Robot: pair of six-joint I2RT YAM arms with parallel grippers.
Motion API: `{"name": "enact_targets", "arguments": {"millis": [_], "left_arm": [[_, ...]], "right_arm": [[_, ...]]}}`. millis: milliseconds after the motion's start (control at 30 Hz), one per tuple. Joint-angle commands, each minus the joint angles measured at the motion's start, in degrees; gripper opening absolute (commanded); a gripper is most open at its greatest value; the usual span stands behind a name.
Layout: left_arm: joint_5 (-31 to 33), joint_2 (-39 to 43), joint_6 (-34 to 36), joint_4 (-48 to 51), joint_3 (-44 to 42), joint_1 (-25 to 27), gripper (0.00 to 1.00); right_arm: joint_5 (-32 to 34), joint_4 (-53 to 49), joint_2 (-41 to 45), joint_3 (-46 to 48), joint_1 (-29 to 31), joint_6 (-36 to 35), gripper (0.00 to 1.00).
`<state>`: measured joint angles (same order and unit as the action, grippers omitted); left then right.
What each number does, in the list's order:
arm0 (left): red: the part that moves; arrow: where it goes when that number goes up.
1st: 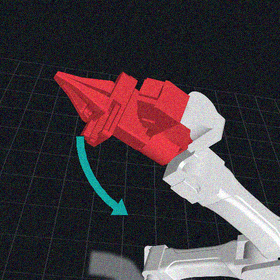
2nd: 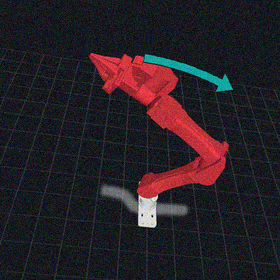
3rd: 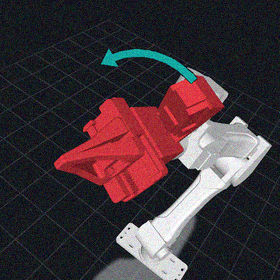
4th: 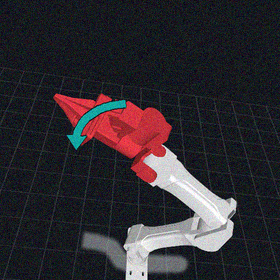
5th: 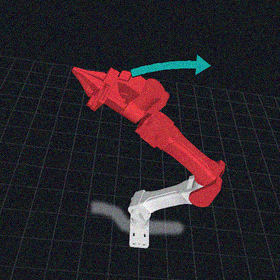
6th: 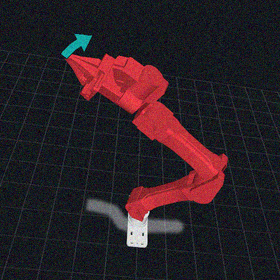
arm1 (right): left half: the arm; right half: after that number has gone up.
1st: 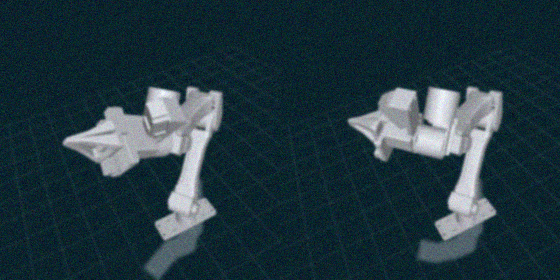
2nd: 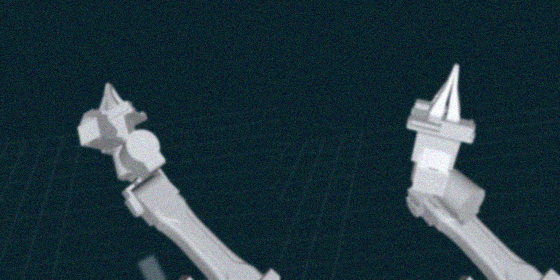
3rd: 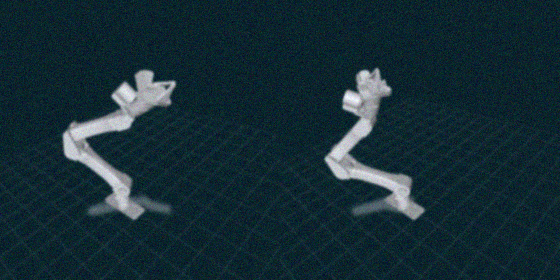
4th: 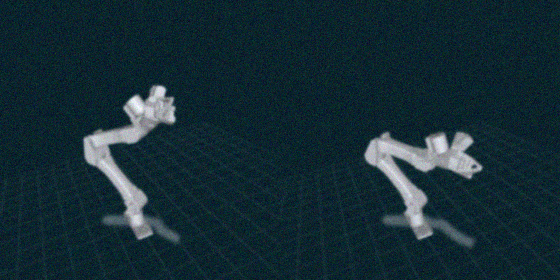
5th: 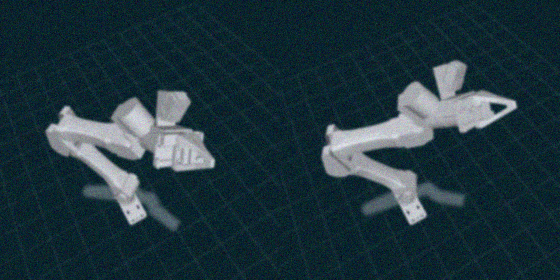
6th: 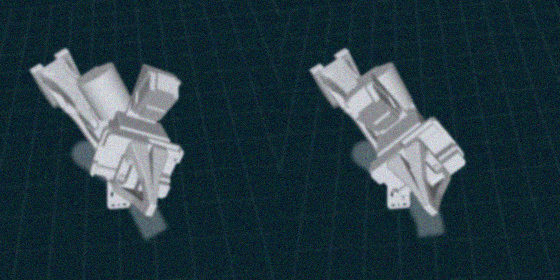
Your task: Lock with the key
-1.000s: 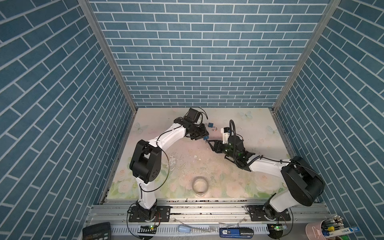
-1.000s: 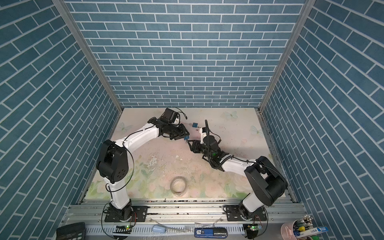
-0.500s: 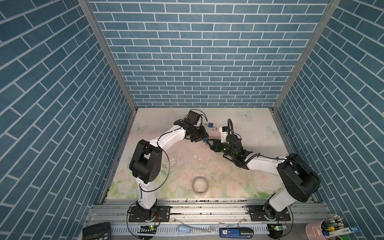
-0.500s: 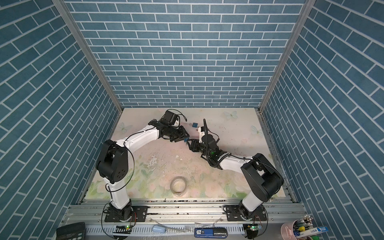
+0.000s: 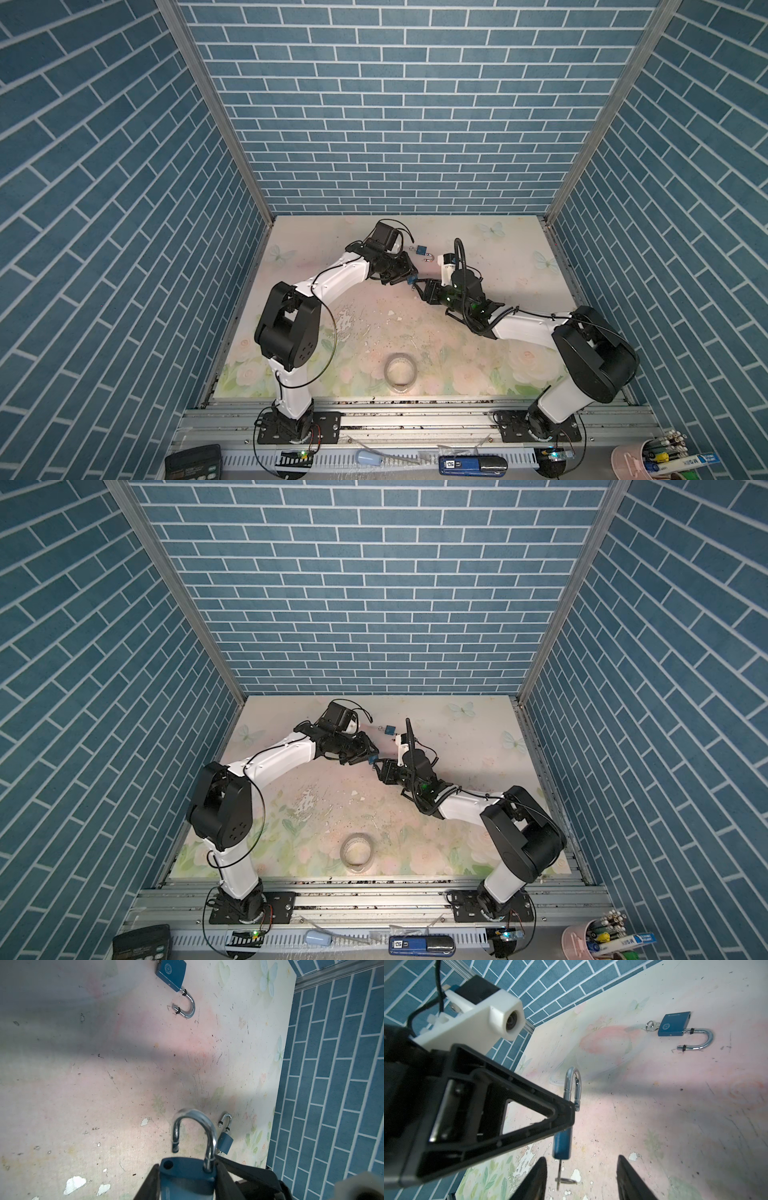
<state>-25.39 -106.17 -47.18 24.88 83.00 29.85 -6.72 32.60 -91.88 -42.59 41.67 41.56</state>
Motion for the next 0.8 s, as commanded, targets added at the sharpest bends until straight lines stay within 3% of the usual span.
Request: {"name": "enact_targets", "arguments": {"millis": [0, 767], "left_arm": [[-0.9, 2.5, -0.6, -1.9, -0.8, -0.3, 0.22], [-2.3, 4.4, -4.6, -6.6, -4.8, -0.3, 0.22]], "right_arm": [[0.5, 1.4, -0.8, -2.0, 0.5, -0.8, 0.54], [1.0, 1.6, -1.4, -3.9, 1.0, -2.5, 0.49]]}}
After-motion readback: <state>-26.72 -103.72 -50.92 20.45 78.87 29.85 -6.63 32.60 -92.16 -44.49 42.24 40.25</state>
